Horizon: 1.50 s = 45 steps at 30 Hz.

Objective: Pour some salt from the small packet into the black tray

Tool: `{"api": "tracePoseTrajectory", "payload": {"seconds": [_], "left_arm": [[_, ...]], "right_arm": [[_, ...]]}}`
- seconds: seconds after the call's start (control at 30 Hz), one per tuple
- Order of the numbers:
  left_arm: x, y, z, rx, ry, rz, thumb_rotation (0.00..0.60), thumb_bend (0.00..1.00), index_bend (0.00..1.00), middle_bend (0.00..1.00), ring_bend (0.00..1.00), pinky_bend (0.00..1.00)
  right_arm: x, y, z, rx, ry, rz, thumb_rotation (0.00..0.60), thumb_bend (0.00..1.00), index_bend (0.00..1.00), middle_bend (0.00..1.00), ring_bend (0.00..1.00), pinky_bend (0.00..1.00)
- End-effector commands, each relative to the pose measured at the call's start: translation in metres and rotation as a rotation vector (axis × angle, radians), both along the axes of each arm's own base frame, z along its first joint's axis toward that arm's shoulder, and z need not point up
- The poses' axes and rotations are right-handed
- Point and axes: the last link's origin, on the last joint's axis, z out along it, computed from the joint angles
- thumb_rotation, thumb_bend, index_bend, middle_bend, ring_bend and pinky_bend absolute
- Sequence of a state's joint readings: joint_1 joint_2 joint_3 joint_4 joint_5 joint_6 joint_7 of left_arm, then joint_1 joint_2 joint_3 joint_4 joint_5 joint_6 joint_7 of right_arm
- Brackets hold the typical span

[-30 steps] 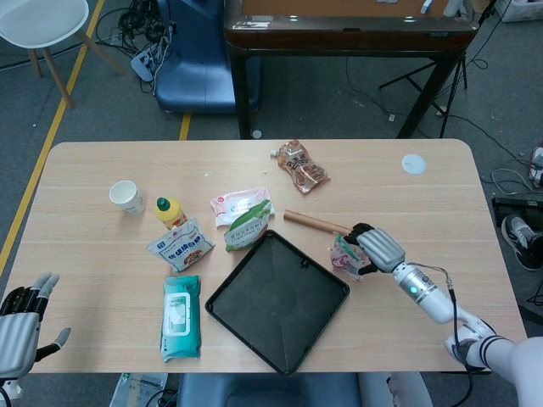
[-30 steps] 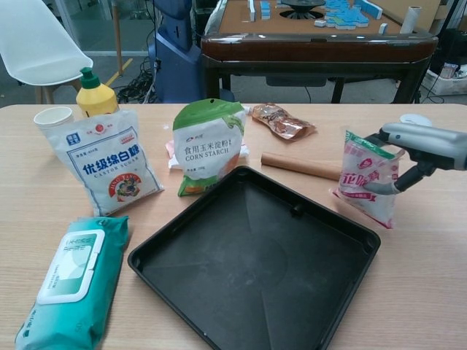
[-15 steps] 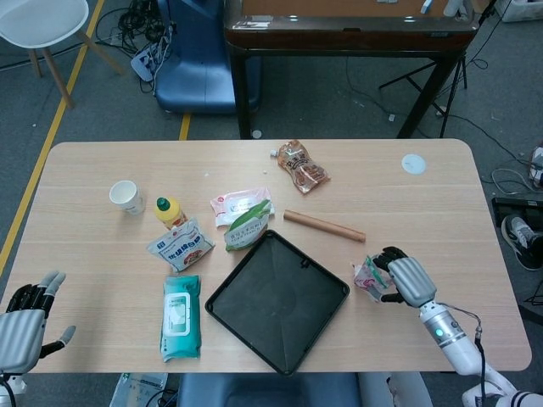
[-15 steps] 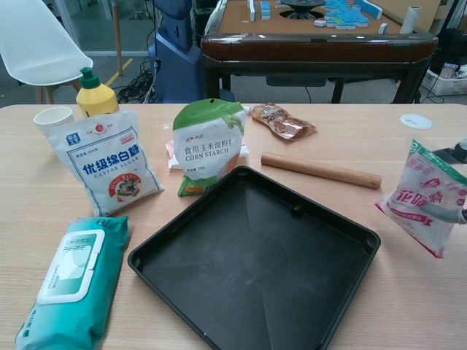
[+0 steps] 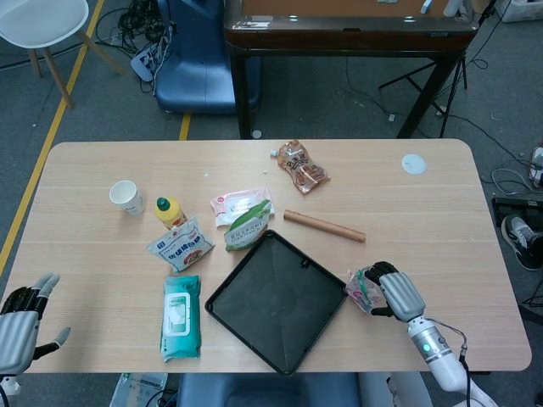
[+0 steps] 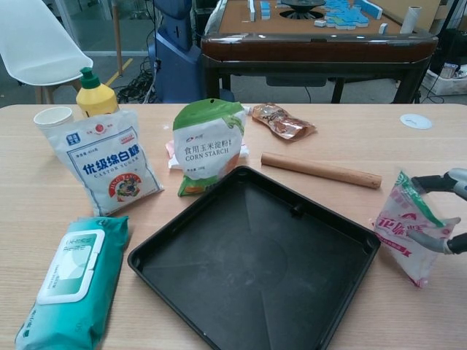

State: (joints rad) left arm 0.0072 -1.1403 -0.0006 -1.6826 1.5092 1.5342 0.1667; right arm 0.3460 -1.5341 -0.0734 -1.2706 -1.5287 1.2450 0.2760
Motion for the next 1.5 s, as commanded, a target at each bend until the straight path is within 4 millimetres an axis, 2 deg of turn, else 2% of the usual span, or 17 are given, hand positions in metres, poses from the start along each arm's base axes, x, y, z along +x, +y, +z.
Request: {"api": "tracePoseTrajectory", "payload": {"seconds": [0.03, 0.3, 0.47, 0.6, 0.97, 1.13, 1.5], "left_arm": [[-0.002, 0.000, 0.000, 0.000, -0.002, 0.004, 0.600, 0.20, 0.10, 0.11, 0.16, 0.09], [-0.006, -0.001, -0.001, 0.000, -0.013, 0.004, 0.600, 0.20, 0.10, 0.11, 0.16, 0.09], [-0.005, -0.001, -0.002, -0.001, -0.014, 0.002, 0.600, 0.20, 0.10, 0.11, 0.16, 0.09], [-0.004, -0.002, -0.002, -0.002, -0.013, 0.000, 0.600, 0.20, 0.10, 0.11, 0.16, 0.09], [0.001, -0.004, -0.003, -0.003, -0.008, -0.010, 0.600, 0.20, 0.10, 0.11, 0.16, 0.09], [0.003, -0.006, -0.003, 0.000, -0.008, -0.014, 0.600, 0.20, 0.10, 0.11, 0.16, 0.09], [0.003, -0.012, 0.001, 0.017, 0.001, 0.001, 0.600, 0.20, 0.10, 0.11, 0.16, 0.09]], "right_arm": [[0.001, 0.001, 0.000, 0.003, 0.007, -0.001, 0.600, 0.37, 0.28, 0.30, 0.22, 0.17], [0.001, 0.005, 0.007, -0.002, 0.031, -0.007, 0.600, 0.34, 0.11, 0.17, 0.11, 0.14], [-0.003, 0.007, 0.017, -0.020, 0.047, -0.026, 0.600, 0.10, 0.08, 0.15, 0.09, 0.12], [-0.007, 0.011, 0.023, -0.029, 0.055, -0.033, 0.600, 0.03, 0.08, 0.14, 0.09, 0.12], [-0.030, 0.025, 0.027, -0.043, 0.098, -0.067, 0.600, 0.02, 0.09, 0.17, 0.09, 0.12], [-0.035, 0.020, 0.023, -0.023, 0.110, -0.078, 0.600, 0.02, 0.21, 0.20, 0.09, 0.12], [-0.048, 0.004, 0.005, 0.053, 0.086, -0.082, 0.600, 0.04, 0.24, 0.23, 0.09, 0.12]]}}
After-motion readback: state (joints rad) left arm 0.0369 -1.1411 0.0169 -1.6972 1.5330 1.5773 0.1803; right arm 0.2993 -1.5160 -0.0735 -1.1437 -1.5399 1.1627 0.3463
